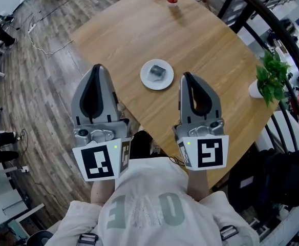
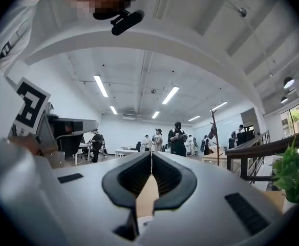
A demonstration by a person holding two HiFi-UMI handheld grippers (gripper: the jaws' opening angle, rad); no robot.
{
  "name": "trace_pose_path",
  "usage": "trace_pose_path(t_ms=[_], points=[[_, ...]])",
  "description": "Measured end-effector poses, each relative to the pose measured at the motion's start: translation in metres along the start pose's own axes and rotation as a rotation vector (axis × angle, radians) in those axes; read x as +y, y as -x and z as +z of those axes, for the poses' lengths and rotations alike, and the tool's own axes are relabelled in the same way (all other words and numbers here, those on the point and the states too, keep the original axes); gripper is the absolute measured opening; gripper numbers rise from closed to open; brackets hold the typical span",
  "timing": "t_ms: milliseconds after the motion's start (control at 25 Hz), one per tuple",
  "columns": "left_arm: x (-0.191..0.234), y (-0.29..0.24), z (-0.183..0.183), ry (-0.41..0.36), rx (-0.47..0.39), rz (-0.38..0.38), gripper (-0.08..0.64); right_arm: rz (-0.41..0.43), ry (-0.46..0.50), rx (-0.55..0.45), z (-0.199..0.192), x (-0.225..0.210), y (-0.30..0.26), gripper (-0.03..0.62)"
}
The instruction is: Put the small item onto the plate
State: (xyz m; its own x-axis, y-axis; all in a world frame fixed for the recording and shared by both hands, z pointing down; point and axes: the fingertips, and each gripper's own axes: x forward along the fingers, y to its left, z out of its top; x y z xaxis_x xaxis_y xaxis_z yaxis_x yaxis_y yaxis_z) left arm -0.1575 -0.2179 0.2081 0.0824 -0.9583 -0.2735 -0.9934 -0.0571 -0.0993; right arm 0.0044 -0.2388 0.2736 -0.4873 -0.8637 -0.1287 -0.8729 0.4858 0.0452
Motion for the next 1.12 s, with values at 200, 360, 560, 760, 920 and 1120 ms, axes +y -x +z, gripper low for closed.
trace_pose_path(t_ms=[200,360,560,760,920,1120], points=[[0.0,0.012,0.002,-0.017,0.005,0.007,0.009,0.001,0.038,0.008,0.005,0.008,0.015,0.018],[-0.003,0.019,0.009,0.009,-0.011,-0.004,0.008,0.016,0.051,0.001,0.009,0.016,0.022,0.018],[-0.007,0.027,0.014,0.029,-0.034,-0.031,0.009,0.022,0.067,0.013,0.011,0.023,0.025,0.018],[-0.01,0.029,0.015,-0.013,-0.023,-0.02,0.009,0.032,0.079,0.006,0.013,0.025,0.028,0.018],[-0.009,0.032,0.016,-0.01,-0.022,-0.017,0.009,0.031,0.076,0.007,0.014,0.026,0.03,0.018],[-0.003,0.032,0.016,-0.013,-0.005,-0.002,0.009,0.043,0.092,0.006,0.018,0.029,0.031,0.018]])
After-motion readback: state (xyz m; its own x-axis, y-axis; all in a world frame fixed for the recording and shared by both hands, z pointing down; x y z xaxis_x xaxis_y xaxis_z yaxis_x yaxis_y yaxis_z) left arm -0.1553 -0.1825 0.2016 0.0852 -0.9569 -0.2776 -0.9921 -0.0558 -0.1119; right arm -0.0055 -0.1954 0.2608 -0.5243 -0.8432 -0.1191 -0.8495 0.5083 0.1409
